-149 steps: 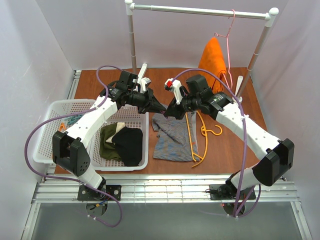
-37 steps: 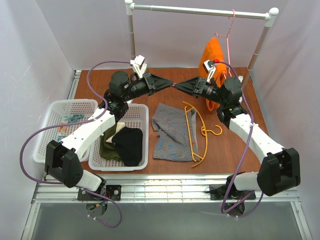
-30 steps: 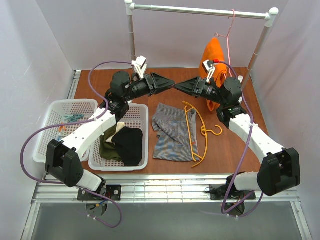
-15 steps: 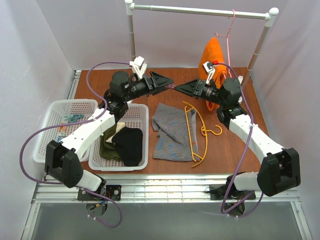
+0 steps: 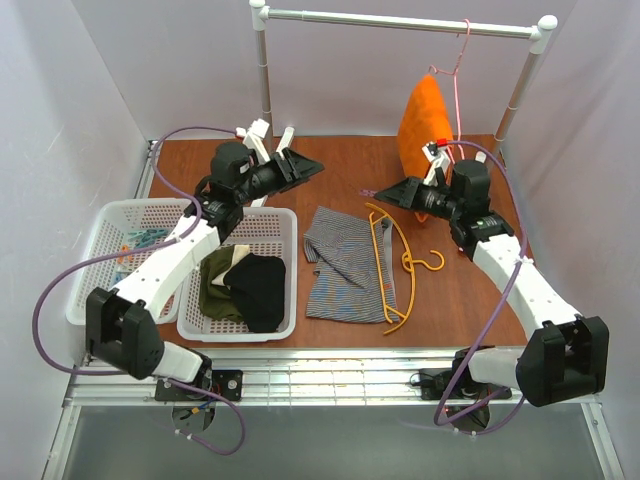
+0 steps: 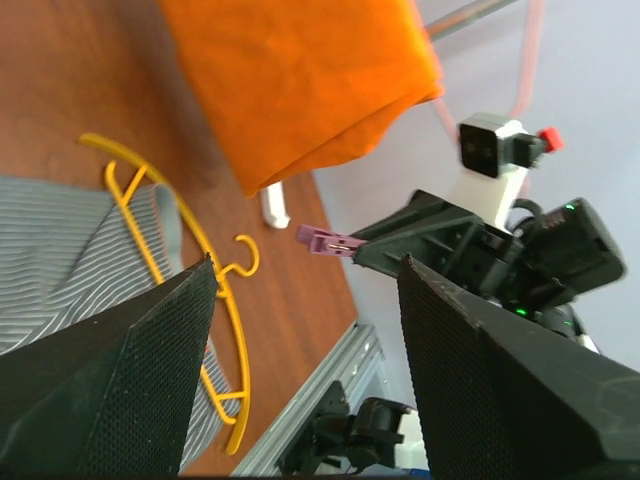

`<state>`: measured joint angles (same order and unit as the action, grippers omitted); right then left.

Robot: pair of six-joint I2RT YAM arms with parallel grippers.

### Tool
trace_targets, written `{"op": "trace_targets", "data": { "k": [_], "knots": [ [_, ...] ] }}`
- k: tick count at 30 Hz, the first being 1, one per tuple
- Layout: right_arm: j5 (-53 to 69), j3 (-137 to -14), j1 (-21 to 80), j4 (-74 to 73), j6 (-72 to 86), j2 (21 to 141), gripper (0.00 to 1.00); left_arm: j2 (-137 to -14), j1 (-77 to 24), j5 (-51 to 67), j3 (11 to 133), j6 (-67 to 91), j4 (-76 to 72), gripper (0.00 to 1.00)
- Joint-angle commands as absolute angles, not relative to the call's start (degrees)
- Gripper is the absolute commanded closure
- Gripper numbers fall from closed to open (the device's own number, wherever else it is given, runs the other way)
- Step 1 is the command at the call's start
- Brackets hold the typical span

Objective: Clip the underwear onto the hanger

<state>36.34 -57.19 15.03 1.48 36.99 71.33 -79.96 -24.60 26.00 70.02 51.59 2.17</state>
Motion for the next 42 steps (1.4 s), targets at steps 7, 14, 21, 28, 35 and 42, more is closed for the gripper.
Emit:
{"op": "trace_targets", "data": {
  "k": [7, 14, 21, 28, 35, 42],
  "knots": [
    [30.2, -49.9, 12.0, -11.3, 20.1, 69.8, 0.99, -96.1, -29.6, 25.9, 76.2, 42.0, 10.5, 0.52],
    [27.1, -46.8, 11.5, -12.0, 15.6, 72.6, 0.99, -111.2, -33.4, 30.1, 88.0, 40.4, 13.6, 0.58],
    [25.8, -46.2, 11.4, -12.0, 13.7, 74.6, 0.99, -119.3, -34.6, 30.6, 95.9, 38.9, 16.5, 0.59],
    [25.7, -43.5, 11.4, -11.9, 12.8, 76.0, 0.99, -124.5, -36.3, 29.4, 100.7, 37.8, 19.6, 0.61],
    [24.8, -41.4, 11.4, -9.4, 13.0, 77.3, 0.99, -127.8, -36.9, 28.7, 103.3, 37.1, 21.3, 0.61],
    [23.0, -42.1, 11.4, -7.0, 12.6, 80.2, 0.99, -132.4, -37.1, 28.0, 108.7, 36.8, 23.7, 0.6]
  ]
}}
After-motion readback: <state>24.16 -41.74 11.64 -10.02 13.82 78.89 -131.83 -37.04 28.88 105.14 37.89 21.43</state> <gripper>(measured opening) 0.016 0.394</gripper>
